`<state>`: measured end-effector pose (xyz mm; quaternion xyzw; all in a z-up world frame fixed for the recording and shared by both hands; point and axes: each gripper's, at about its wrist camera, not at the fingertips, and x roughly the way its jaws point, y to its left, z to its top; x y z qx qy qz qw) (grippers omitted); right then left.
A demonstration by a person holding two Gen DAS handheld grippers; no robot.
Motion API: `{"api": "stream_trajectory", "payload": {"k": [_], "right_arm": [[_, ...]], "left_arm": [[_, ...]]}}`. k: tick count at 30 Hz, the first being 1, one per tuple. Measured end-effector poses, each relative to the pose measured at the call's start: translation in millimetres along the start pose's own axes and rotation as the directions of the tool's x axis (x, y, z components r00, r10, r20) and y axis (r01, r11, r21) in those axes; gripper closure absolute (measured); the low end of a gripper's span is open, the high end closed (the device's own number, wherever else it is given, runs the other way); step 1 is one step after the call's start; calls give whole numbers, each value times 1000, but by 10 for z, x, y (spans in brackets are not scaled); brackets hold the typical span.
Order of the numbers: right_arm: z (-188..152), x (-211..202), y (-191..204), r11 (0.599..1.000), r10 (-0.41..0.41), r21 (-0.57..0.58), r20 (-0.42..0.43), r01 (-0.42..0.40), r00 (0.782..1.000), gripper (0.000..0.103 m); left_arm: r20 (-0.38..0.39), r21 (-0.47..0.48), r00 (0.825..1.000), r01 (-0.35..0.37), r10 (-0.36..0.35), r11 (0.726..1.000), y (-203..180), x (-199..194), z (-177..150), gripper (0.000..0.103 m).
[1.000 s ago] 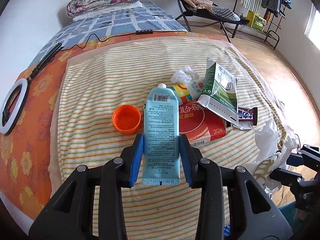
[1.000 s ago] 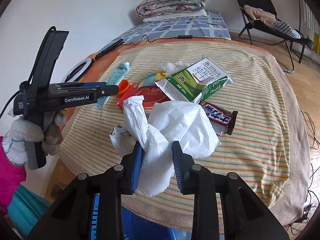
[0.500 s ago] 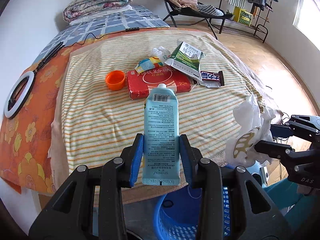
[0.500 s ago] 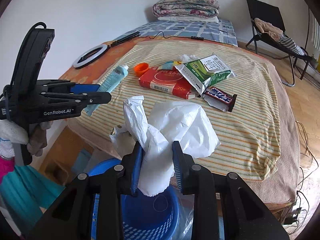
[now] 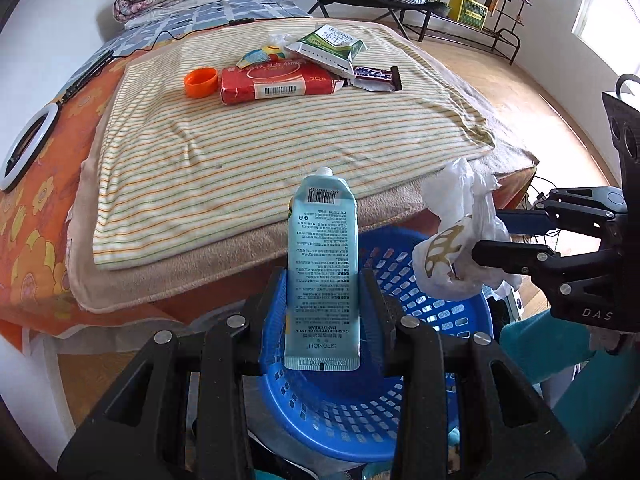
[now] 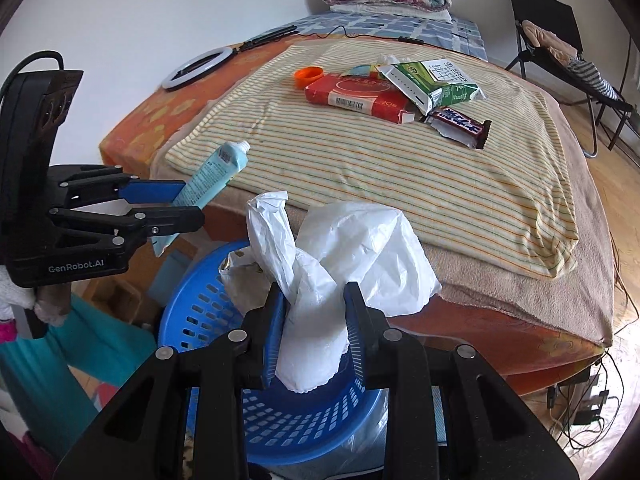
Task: Collect trash
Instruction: 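Carry the tube and bag over the blue basket and release both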
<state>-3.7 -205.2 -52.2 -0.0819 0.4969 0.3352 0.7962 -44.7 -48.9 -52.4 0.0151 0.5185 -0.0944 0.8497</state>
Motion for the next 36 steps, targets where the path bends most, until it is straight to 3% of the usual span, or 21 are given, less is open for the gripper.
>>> {"api": "stream_trajectory", "payload": {"k": [9, 29, 31, 33, 36], "right_arm": [[-245, 181, 95, 1000, 27, 5, -64, -26, 998, 75], [-382, 480, -14, 996, 59, 80, -165, -46, 985, 73], [-373, 522, 0, 996, 56, 83, -173, -42, 983, 72], [-371, 561, 6, 995, 55, 88, -186, -39, 981, 71], [-368, 600, -6, 995, 51, 97, -201, -32, 978, 71]], "left_arm": [[-90, 30, 996, 14, -11, 999, -175, 277, -334, 67], [-211, 40, 977, 2, 7, 999, -238, 664, -527, 67], [-217, 44, 976, -10, 20, 999, -235, 690, -535, 61], [-214, 43, 976, -20, 29, 999, -235, 697, -534, 42], [-212, 44, 977, -24, 33, 999, -226, 704, -532, 41]]}}
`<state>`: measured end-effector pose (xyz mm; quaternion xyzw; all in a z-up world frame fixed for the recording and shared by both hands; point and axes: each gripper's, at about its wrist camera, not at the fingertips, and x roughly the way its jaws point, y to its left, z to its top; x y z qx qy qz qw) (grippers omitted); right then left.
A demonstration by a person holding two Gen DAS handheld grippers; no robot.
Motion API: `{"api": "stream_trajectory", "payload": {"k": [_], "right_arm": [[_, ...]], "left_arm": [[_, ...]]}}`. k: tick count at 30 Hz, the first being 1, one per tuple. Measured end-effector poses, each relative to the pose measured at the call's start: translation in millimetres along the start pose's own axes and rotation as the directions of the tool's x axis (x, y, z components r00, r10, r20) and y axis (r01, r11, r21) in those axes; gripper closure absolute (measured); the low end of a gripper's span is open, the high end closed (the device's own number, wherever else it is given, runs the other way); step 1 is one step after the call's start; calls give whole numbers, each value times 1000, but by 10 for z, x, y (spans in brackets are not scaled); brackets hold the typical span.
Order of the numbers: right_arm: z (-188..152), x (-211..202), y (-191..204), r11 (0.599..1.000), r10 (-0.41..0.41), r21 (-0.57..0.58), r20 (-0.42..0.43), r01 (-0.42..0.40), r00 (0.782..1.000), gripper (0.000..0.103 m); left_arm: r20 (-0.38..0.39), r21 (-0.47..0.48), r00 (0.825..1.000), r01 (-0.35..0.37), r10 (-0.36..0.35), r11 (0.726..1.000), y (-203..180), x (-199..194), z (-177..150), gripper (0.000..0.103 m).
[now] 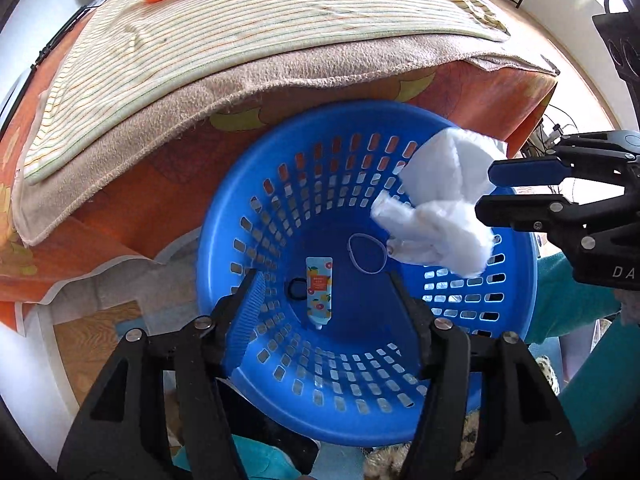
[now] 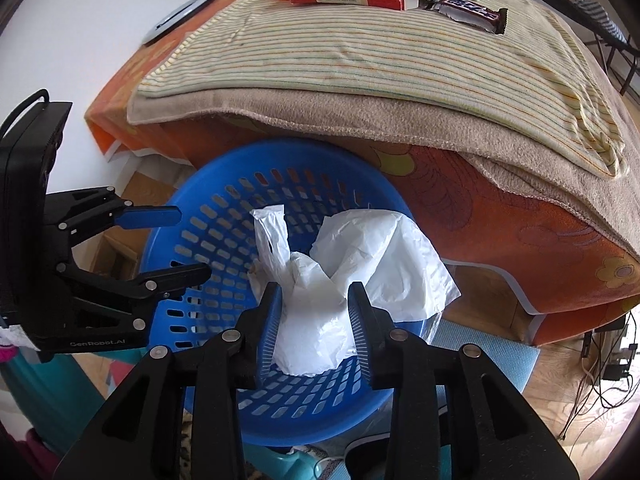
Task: Collect trash
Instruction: 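Carry the tube and bag over the blue basket and release both, then move both grippers back toward the remaining items on the bed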
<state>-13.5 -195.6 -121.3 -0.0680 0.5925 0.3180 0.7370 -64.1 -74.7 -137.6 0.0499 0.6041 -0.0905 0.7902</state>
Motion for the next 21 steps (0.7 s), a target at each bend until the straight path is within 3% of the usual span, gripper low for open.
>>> {"api": "stream_trajectory", "payload": {"k": [1, 3, 5, 12, 15, 21], "right_arm": [[6, 5, -5, 1000, -1, 3, -2, 1, 1000, 70], [15, 15, -13, 1000, -7, 9, -3, 7, 1000, 57], [24, 3, -16, 1000, -13, 14, 3, 13, 1000, 51], [32, 1, -41, 999, -33, 24, -2, 33, 999, 49], [29, -16, -56, 999, -41, 30, 2, 41, 999, 39], [44, -87, -84, 997, -70, 32, 17, 69, 997, 35]], "left_arm": [[-1, -1, 1000, -2, 2, 1000, 2, 4, 1, 41], [-6, -2, 1000, -3, 3, 1000, 7, 18, 5, 41], [-8, -1, 1000, -4, 4, 1000, 6, 30, 8, 41], [-8, -2, 1000, -6, 6, 1000, 9, 54, 7, 41], [-7, -4, 1000, -7, 7, 1000, 12, 52, 16, 41], [0, -12, 1000, -8, 8, 1000, 30, 25, 50, 41]]}}
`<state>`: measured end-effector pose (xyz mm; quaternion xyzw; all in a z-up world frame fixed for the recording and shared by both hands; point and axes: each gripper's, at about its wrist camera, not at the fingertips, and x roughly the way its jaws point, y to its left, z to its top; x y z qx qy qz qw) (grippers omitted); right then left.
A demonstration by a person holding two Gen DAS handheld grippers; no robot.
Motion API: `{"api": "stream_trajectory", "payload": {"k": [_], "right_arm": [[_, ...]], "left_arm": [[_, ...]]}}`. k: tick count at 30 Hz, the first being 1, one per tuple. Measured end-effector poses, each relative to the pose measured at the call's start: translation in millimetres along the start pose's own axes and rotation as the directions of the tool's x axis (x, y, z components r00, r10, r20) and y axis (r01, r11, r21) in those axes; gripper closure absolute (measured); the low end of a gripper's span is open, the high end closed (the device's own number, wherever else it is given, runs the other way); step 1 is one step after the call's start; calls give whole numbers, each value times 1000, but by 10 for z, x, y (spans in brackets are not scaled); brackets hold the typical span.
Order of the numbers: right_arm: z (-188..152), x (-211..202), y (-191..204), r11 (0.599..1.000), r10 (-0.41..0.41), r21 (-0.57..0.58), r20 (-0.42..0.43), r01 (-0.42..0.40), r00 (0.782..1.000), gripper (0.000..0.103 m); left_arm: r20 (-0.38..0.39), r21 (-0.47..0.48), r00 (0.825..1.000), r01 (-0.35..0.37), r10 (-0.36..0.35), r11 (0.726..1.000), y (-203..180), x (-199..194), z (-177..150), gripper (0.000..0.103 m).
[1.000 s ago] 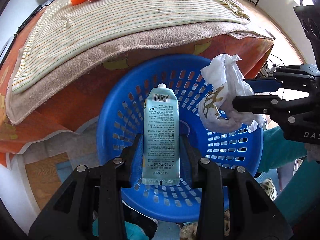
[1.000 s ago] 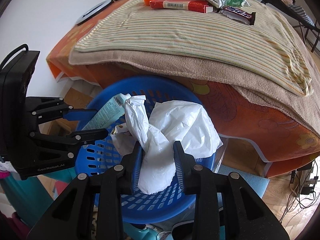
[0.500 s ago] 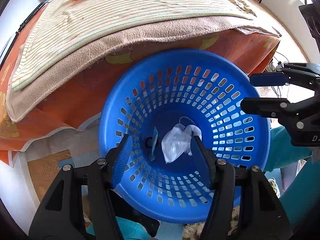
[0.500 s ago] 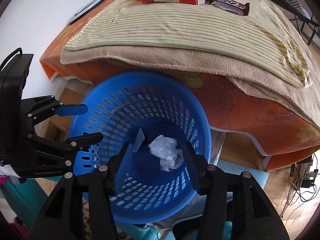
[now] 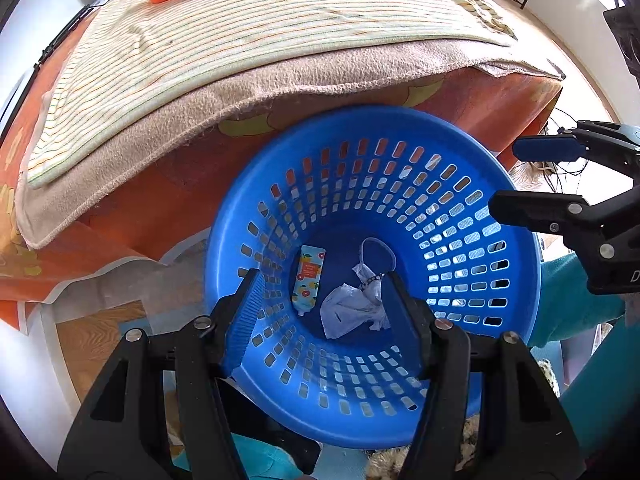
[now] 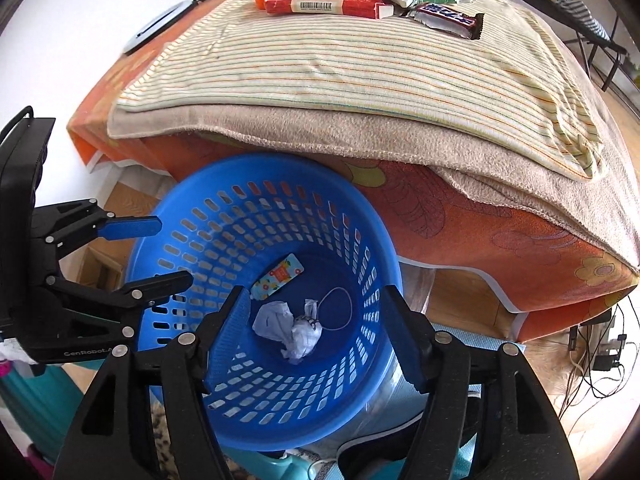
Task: Collect trash
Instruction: 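Move both grippers back toward the remaining items on the bed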
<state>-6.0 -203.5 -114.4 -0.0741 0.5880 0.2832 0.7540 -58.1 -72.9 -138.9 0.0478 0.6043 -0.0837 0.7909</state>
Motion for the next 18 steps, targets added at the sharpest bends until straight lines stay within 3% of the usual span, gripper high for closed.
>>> {"api": "stream_trajectory", "payload": {"k": [14, 18], "right_arm": [[330, -320, -202, 998, -29, 65, 84, 23, 996, 29], [487, -411, -328, 994, -22, 105, 107, 10, 994, 29]], "left_arm": [[61, -98, 998, 34, -28, 995, 352, -234, 447, 40], [96, -100, 995, 15, -5, 995, 451, -349, 657, 40]]}}
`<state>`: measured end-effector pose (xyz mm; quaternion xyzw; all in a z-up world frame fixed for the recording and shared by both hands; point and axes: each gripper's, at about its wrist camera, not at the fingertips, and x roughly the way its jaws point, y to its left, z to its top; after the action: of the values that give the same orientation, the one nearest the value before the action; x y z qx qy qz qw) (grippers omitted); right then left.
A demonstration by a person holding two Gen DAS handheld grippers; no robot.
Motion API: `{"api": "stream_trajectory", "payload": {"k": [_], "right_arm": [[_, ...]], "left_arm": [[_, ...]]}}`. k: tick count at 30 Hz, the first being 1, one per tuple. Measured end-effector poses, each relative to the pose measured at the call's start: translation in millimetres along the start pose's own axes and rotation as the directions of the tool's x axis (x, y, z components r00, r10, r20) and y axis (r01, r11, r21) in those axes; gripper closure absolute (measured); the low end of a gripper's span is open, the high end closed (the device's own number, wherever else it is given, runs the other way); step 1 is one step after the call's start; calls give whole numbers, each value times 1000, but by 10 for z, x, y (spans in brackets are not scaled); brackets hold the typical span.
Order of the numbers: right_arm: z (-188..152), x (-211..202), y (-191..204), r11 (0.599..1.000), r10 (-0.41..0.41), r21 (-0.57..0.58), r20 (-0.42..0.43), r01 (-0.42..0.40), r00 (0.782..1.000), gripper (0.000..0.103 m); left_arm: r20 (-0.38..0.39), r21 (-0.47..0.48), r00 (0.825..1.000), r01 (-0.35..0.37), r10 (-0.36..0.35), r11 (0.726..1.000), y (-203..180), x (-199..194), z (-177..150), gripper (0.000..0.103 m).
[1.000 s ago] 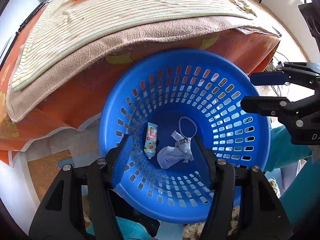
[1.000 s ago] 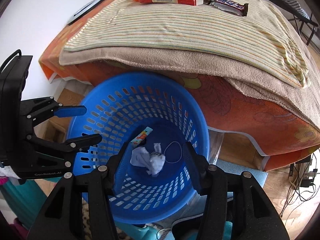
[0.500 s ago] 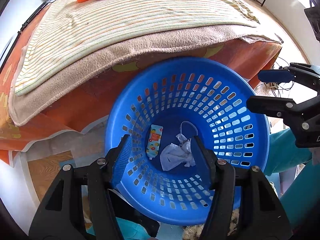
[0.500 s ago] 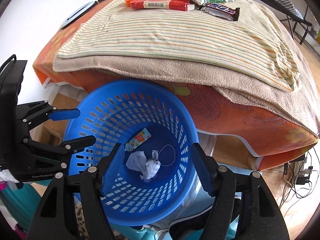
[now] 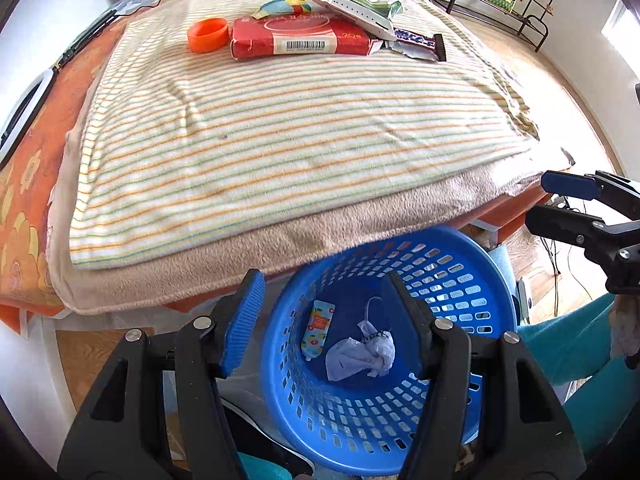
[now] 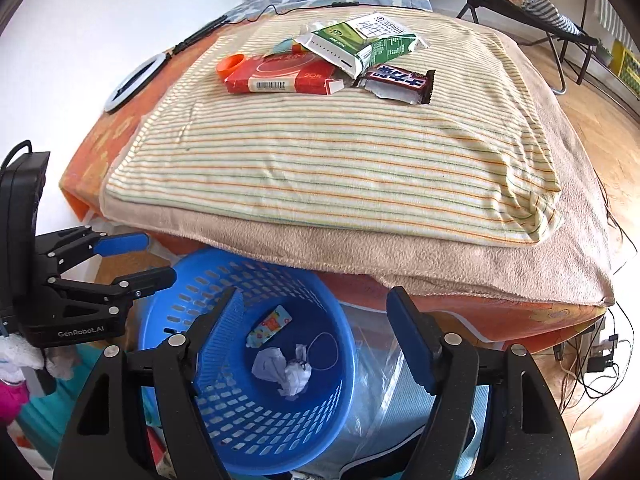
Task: Collect trash
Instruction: 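Move both grippers back toward the remaining items on the bed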
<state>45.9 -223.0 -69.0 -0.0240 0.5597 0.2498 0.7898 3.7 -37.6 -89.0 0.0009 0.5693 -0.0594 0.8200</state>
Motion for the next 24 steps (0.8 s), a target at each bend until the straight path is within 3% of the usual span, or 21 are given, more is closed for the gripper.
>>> {"api": "stream_trajectory", "payload": {"k": [16, 24], "right_arm": [[983, -151, -204, 997, -52, 66, 122, 45, 991, 22], [1545, 78, -436, 975, -28, 223, 90, 7, 996, 22]], "left_arm": [[98, -36, 994, -53, 56, 998, 504, -111, 960, 40], [121, -68, 990, -60, 68, 996, 838, 31, 1422, 40]]}}
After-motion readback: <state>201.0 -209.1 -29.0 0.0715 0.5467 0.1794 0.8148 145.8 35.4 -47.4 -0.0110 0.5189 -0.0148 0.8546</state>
